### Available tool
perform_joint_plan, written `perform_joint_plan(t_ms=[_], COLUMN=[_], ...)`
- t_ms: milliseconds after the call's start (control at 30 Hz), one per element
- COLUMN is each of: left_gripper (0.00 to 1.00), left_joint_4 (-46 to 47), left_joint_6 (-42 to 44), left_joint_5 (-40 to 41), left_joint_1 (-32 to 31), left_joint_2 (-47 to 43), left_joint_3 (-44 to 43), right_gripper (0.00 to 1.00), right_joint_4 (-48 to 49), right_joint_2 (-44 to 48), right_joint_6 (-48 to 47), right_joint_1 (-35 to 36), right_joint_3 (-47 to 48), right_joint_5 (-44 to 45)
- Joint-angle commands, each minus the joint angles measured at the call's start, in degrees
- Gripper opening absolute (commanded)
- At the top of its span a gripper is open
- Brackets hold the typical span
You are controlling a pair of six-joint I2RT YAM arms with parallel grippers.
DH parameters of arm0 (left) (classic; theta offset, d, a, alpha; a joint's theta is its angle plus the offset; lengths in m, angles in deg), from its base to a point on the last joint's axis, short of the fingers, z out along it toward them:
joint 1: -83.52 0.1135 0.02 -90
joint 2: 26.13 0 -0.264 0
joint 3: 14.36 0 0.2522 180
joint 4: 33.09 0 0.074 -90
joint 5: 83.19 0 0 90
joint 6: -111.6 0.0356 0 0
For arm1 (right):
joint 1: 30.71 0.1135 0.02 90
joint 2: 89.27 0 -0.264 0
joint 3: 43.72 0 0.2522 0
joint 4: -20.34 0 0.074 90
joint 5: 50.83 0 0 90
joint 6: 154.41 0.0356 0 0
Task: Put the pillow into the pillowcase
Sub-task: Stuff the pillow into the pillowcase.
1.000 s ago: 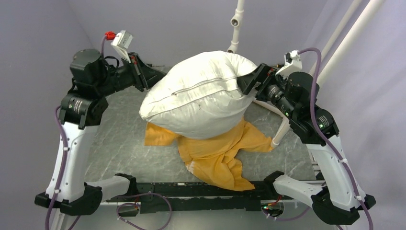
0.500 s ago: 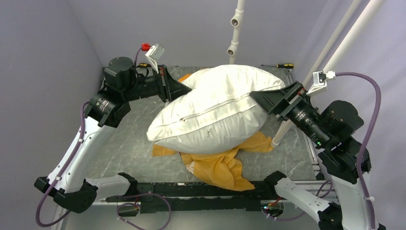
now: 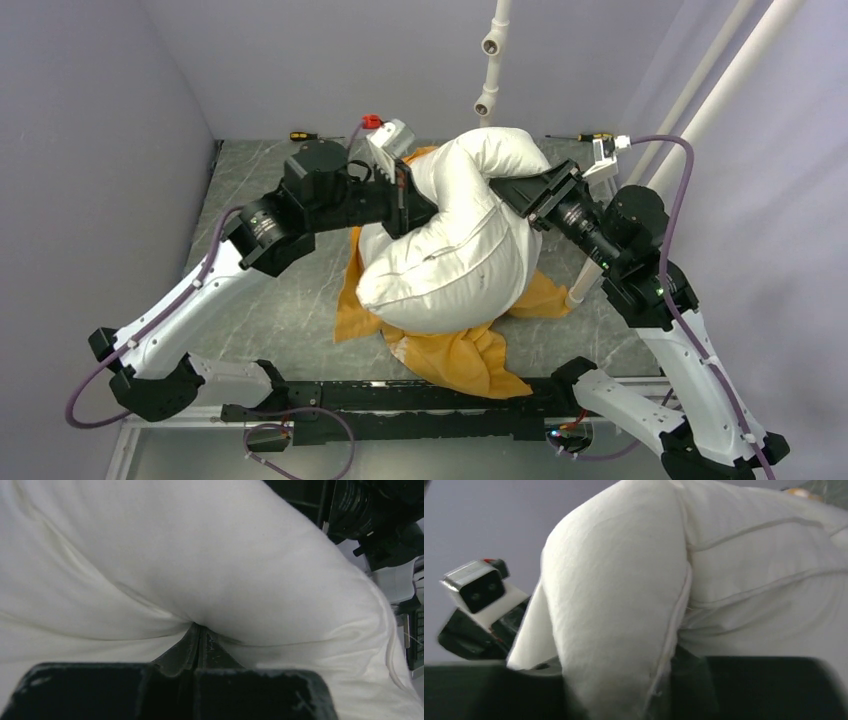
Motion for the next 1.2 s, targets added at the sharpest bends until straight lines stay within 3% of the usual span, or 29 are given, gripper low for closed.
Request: perform_joint_plan(t_ms=[0, 33, 133, 233, 300, 367, 567, 633, 667, 767, 900, 967, 1033, 1067, 1100, 1167], left_gripper=[0.14, 0.26, 0.67, 0.82, 0.88, 0.91, 0.94, 0.94, 0.99, 0.99, 0.88, 0.65, 0.33, 0.13, 0.0, 0.0], left_joint_4=[-5.84, -7.73, -16.54, -23.66, -27.38, -28.81, -25.12, -23.96, -24.12, -22.6, -15.96, -14.64, -15.65, -16.43, -17.32, -17.89], left_joint_6=[5.41, 6.58, 10.8, 13.74, 14.49, 14.38, 12.22, 12.19, 11.9, 12.42, 10.55, 9.67, 10.13, 10.5, 10.74, 11.02], left_joint_5=[1.71, 4.61, 16.84, 29.3, 34.26, 33.71, 12.53, 6.87, 6.73, 3.55, -4.32, -5.7, -3.14, -1.6, 0.58, 3.39], left_joint_1=[-7.92, -7.91, -7.93, -7.73, -6.75, -3.65, 10.71, 11.81, 11.78, 11.88, 11.78, 11.86, 11.86, 11.87, 11.86, 12.07], left_joint_2=[3.9, 3.91, 4.38, 4.36, 3.86, 2.97, 0.83, 1.63, 2.23, 2.88, 2.22, 2.34, 2.85, 3.12, 3.39, 2.98], left_joint_3=[-4.13, -5.6, -11.2, -14.92, -15.85, -15.28, -7.23, -5.22, -4.92, -2.85, 0.27, 0.7, -0.23, -1.04, -2.18, -4.26], right_gripper=[0.05, 0.0, 0.0, 0.0, 0.0, 0.0, 0.0, 0.0, 0.0, 0.0, 0.0, 0.0, 0.0, 0.0, 0.0, 0.0], right_joint_4=[2.2, -0.62, -7.63, -14.71, -20.22, -25.62, -30.43, -31.38, -32.1, -33.04, -32.26, -31.39, -29.78, -28.93, -27.74, -24.11], right_joint_2=[-2.09, -0.83, 3.68, 9.52, 13.2, 16.45, 25.95, 26.55, 26.41, 25.94, 24.99, 23.88, 22.68, 21.93, 20.89, 18.78], right_joint_6=[-2.76, -4.16, -8.99, -12.31, -12.7, -11.67, -6.91, -6.55, -6.51, -6.98, -7.76, -8.43, -9.39, -10.07, -10.97, -14.16], right_joint_1=[0.98, 0.9, 0.89, 0.89, 0.89, 0.89, 1.04, 1.15, 1.15, 1.2, 1.24, 1.24, 1.24, 1.2, 1.24, 1.24], right_joint_3=[0.57, 0.11, -2.12, -4.45, -5.45, -6.5, -10.79, -11.16, -11.08, -11.14, -10.94, -10.75, -10.35, -9.89, -9.38, -8.28], right_joint_5=[-2.02, -0.12, 6.08, 12.01, 15.73, 19.36, 25.08, 24.98, 24.98, 24.61, 24.28, 23.68, 22.7, 21.98, 21.1, 18.41])
